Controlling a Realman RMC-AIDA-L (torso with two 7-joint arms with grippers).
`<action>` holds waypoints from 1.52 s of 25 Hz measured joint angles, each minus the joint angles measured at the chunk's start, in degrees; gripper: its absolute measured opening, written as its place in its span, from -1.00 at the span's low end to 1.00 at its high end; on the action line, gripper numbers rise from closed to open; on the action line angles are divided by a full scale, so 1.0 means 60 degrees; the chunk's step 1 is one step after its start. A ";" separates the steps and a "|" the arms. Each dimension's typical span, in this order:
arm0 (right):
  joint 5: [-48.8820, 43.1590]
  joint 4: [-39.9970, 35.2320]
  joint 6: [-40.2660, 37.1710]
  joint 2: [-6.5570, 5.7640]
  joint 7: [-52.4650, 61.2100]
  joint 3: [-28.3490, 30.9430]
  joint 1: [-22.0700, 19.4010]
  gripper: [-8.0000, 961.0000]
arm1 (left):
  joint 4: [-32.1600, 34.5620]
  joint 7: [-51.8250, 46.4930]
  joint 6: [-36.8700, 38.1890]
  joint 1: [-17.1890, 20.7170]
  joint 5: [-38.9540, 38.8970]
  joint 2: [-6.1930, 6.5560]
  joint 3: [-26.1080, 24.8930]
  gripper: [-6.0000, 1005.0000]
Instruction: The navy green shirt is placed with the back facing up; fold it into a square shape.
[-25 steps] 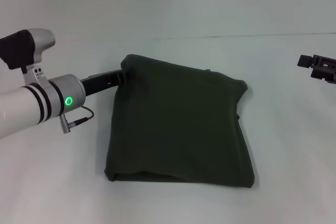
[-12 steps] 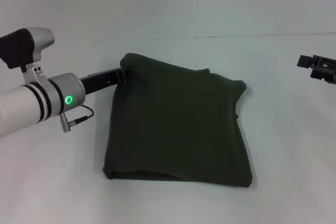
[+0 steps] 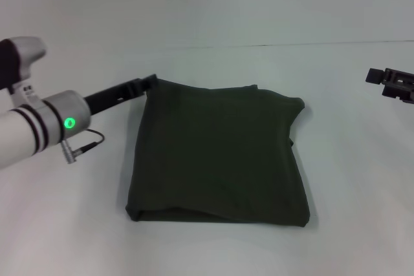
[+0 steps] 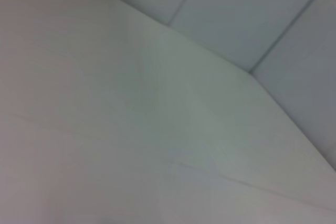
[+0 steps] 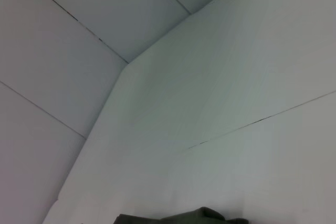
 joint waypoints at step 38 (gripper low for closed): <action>0.0978 -0.0212 -0.4551 0.0887 -0.6297 -0.2038 0.0123 0.91 | 0.3404 0.3562 1.1125 0.3507 0.2118 -0.0102 -0.2559 0.79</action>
